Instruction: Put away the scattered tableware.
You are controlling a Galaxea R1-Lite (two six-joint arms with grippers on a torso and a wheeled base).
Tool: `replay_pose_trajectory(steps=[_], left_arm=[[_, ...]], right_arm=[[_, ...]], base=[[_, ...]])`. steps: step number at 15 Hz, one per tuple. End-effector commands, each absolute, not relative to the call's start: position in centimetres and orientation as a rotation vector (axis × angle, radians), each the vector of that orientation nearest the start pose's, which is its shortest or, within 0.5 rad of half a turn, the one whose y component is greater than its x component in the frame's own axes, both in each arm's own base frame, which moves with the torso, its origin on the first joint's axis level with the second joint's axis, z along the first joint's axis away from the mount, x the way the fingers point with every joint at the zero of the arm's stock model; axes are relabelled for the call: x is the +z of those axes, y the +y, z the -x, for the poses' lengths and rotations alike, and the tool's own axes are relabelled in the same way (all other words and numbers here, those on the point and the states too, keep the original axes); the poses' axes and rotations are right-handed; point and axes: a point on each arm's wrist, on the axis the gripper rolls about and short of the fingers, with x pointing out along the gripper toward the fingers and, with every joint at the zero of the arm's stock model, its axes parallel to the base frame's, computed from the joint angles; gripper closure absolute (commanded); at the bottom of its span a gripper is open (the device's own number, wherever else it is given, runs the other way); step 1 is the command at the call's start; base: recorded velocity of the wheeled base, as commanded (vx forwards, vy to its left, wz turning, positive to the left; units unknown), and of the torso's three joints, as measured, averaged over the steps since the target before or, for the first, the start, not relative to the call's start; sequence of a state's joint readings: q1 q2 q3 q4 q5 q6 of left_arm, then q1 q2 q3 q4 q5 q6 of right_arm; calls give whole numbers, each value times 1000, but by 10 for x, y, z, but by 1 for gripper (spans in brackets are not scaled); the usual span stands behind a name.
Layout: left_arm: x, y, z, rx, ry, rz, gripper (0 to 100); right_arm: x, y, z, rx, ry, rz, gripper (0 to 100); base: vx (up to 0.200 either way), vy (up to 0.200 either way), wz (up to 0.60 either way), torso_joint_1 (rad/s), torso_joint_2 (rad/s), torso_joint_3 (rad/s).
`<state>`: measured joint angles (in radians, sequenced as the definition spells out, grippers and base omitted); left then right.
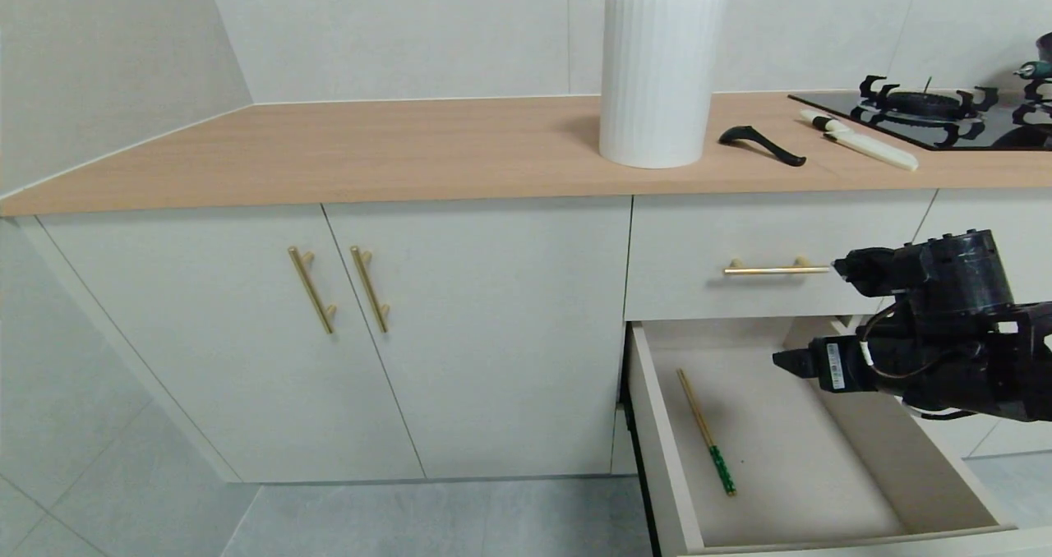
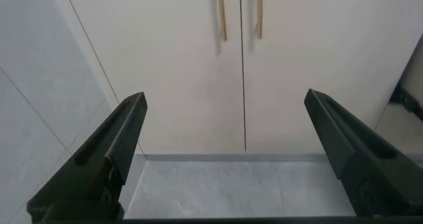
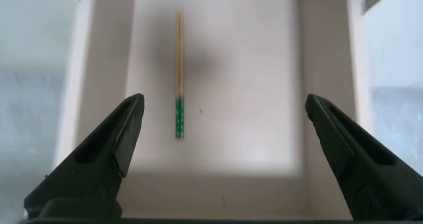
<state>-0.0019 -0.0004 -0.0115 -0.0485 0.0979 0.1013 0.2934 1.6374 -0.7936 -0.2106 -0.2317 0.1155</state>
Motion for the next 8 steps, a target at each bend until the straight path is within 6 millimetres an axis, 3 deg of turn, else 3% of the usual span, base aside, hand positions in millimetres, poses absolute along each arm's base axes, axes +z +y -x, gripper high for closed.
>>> replay_pose_trajectory(steps=[1,8], left_arm=[[84,2,24,100,-59,-98,0],[84,2,24,100,-59,-98,0]], right_arm=[[165,73,-261,26,590,46,0],[162,74,-263,26,597,51,0]], base=[[0,0,0,66,-325,-349],[0,0,0,106,-503,-340]])
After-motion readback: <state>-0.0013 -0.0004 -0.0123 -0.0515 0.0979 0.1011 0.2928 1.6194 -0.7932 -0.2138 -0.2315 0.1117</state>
